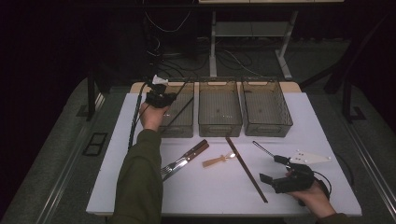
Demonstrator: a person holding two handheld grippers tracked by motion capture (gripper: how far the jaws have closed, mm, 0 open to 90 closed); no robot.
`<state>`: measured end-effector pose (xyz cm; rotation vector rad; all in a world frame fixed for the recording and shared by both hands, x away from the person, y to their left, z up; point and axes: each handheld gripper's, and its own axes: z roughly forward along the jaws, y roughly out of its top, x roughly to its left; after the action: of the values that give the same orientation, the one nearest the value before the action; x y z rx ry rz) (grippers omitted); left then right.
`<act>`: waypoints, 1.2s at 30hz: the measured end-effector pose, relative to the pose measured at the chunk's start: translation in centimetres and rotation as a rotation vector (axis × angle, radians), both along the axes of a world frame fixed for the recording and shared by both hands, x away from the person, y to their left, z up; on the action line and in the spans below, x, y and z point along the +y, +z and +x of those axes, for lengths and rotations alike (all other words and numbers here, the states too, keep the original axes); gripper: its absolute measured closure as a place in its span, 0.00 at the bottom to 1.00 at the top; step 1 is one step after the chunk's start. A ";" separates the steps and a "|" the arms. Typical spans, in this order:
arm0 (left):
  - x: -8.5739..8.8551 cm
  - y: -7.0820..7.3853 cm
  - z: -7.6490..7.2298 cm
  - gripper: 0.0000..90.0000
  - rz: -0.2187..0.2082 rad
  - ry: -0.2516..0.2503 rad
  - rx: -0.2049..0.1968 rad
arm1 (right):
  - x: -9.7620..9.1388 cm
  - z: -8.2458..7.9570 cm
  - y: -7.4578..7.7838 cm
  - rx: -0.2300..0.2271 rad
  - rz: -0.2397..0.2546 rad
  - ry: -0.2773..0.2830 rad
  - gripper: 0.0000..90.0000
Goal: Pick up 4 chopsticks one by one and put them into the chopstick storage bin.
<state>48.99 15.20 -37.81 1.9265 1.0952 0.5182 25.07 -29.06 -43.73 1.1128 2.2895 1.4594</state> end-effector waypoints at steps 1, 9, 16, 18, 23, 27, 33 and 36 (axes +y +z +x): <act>0.0 0.0 0.0 0.95 -0.001 0.003 0.002 | 0.0 0.0 0.0 0.000 0.001 -0.001 0.03; 0.0 0.1 0.0 0.75 0.016 0.035 0.012 | 0.0 0.0 0.0 -0.001 0.002 -0.001 0.03; 0.2 0.9 -1.2 0.59 0.013 -0.012 -0.010 | 0.0 0.1 -0.1 0.001 -0.001 0.000 0.03; 0.4 1.2 -1.7 0.56 -0.013 -0.025 -0.013 | 0.0 0.1 -0.1 -0.001 -0.004 0.001 0.03; 0.9 1.9 -3.3 0.47 -0.072 -0.077 -0.002 | 0.1 0.2 -0.1 0.003 -0.014 0.002 0.03; 1.1 2.3 -4.8 0.42 -0.075 -0.121 0.005 | 0.1 0.3 -0.2 0.004 -0.017 -0.002 0.03; 1.2 2.7 -7.1 0.38 -0.089 -0.179 -0.004 | 0.1 0.2 -0.2 0.008 -0.021 0.000 0.03; 1.1 2.5 -8.2 0.36 -0.086 -0.203 0.002 | 0.1 0.2 -0.2 0.009 -0.020 -0.003 0.03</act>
<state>40.82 16.28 -35.35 1.9356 0.8959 0.3516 25.29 -28.98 -43.90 1.1189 2.3020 1.4304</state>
